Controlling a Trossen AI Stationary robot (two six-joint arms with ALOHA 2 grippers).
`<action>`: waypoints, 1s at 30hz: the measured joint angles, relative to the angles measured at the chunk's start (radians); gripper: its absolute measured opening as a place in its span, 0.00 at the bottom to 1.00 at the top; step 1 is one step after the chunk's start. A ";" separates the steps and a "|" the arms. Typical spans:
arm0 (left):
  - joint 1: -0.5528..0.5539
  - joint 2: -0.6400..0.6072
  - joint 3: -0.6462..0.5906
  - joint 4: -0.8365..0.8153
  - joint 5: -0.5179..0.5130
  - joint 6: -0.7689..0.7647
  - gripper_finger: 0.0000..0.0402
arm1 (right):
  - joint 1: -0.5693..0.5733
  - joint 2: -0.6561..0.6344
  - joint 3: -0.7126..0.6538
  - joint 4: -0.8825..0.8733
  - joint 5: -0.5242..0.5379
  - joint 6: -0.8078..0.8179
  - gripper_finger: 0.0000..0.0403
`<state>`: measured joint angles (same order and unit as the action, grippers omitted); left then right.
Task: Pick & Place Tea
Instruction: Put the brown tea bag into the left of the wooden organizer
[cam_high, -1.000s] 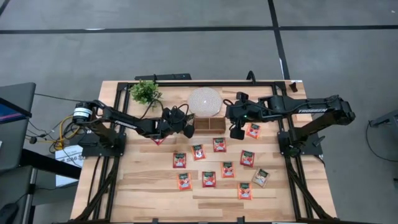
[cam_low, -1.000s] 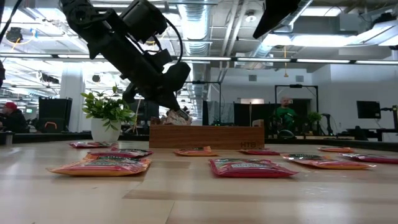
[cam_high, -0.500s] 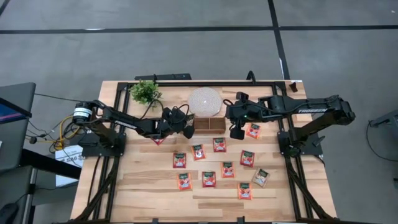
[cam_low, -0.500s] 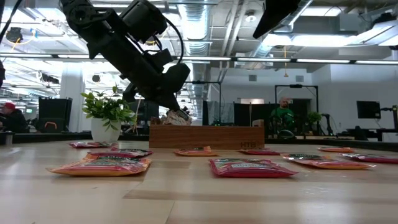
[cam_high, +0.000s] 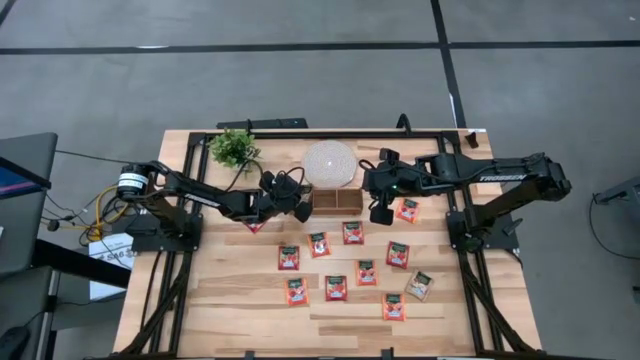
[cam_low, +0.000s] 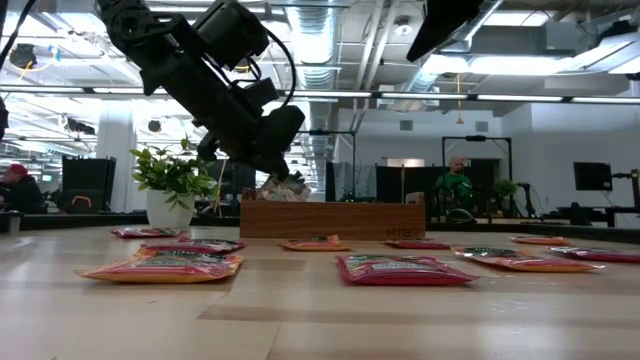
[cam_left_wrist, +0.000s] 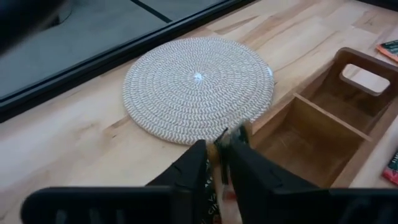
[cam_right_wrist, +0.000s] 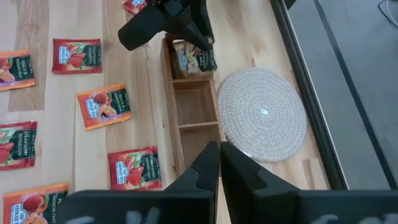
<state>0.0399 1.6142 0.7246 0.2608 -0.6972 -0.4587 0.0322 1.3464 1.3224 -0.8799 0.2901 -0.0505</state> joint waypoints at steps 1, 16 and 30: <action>0.000 0.000 0.000 0.000 -0.004 0.001 0.18 | 0.000 0.000 0.000 0.000 0.000 0.000 0.02; 0.000 -0.050 0.000 0.004 -0.015 0.073 0.22 | 0.000 0.000 0.000 0.000 -0.002 0.000 0.02; 0.159 -0.077 0.172 -0.187 0.262 0.193 0.22 | 0.000 0.000 0.000 0.045 -0.002 0.004 0.02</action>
<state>0.1987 1.5375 0.8965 0.0734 -0.4357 -0.2654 0.0322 1.3464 1.3224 -0.8348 0.2882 -0.0462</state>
